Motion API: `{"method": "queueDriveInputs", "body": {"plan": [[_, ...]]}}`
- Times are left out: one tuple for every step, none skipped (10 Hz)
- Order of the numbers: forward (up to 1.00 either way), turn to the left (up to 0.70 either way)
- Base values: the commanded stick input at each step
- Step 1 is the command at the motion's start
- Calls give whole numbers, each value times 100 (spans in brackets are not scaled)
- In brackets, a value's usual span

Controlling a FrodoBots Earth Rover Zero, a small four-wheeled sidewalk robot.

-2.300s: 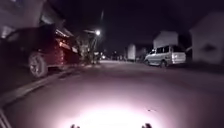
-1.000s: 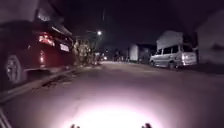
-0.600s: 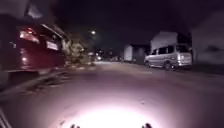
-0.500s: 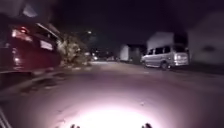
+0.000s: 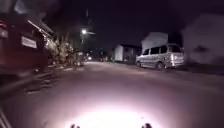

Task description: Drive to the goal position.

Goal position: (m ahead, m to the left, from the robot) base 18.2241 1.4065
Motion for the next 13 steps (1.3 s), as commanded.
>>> {"method": "queueDriveInputs", "body": {"plan": [[70, 0], [70, 0], [70, 0], [70, 0], [70, 0], [70, 0], [70, 0], [70, 0], [70, 0], [70, 0], [70, 0], [70, 0], [70, 17]]}}
